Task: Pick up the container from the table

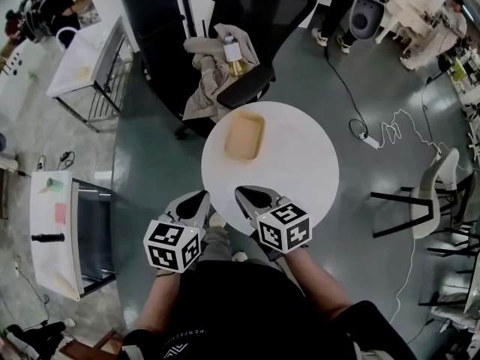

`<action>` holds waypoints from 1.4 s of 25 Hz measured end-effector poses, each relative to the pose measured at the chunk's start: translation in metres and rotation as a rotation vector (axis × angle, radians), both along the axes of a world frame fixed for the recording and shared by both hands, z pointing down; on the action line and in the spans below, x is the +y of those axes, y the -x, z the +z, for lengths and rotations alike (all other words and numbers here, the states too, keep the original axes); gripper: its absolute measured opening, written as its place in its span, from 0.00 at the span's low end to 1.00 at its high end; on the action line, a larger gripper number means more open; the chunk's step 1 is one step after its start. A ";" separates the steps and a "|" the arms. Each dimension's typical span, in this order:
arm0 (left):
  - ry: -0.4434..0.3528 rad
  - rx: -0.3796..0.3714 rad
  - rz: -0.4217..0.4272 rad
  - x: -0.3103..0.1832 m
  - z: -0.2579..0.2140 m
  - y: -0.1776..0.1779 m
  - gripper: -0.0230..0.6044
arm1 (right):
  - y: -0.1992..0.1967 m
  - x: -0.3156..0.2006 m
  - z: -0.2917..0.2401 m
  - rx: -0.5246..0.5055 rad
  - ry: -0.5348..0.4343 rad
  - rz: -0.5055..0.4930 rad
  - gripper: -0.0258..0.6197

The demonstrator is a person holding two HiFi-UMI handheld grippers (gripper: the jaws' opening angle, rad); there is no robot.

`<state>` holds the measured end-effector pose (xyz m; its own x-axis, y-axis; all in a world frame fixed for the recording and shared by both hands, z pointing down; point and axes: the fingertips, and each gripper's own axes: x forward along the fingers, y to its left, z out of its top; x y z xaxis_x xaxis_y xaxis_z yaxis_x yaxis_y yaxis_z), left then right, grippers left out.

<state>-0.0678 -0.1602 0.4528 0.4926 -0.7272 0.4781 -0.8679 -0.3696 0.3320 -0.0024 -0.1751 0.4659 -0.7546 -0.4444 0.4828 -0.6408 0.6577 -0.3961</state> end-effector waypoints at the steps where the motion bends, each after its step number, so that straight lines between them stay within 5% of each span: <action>1: 0.005 0.001 0.005 -0.007 0.001 0.002 0.04 | 0.002 -0.008 0.002 0.009 0.001 0.002 0.06; 20: 0.120 0.034 0.081 -0.097 0.054 0.031 0.04 | 0.035 -0.113 0.062 0.226 0.026 -0.019 0.14; 35: 0.173 0.040 0.102 -0.136 0.084 0.054 0.04 | 0.053 -0.147 0.112 0.485 0.009 -0.192 0.19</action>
